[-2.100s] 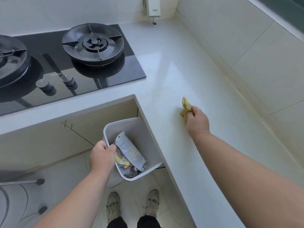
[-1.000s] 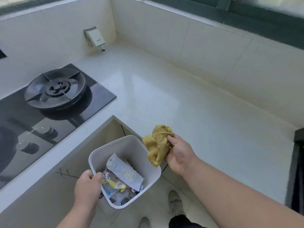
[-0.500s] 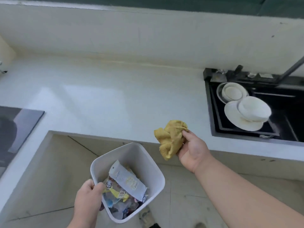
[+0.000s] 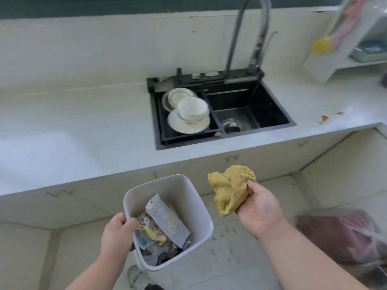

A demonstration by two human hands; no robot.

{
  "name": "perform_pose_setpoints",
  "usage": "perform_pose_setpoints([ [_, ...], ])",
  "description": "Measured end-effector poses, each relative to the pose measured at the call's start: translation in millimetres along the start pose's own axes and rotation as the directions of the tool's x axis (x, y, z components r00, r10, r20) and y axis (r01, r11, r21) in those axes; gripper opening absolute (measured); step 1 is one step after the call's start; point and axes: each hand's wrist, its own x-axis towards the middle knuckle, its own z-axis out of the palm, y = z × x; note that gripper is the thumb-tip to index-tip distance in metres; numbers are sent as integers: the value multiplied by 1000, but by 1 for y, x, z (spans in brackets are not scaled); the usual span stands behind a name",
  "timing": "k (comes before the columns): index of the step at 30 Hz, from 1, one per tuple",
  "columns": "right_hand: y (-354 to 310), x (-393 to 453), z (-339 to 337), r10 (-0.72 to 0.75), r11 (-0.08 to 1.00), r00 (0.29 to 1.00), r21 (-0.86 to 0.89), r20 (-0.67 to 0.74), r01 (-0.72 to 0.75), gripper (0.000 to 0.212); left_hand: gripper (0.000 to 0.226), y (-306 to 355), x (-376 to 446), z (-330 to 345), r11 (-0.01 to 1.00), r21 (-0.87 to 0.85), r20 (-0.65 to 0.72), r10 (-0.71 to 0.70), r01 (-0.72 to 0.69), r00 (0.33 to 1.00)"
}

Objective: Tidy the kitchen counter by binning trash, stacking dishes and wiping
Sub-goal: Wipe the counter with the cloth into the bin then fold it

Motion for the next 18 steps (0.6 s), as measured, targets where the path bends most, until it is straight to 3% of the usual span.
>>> perform_pose_setpoints([
  [5,-86,-34,-105,-133,986,990,89,-57,137,44,6,28,-54,115,995,-101,97,-2,12,995],
  [9,-136,-41,-167,-167,964,975,181,-146,192,45,26,56,-85,188,994,-110,163,26,-8,986],
  [18,-226,-11,-238,-253,866,904,335,-345,371,46,22,143,-90,329,992,-1,344,116,-123,932],
])
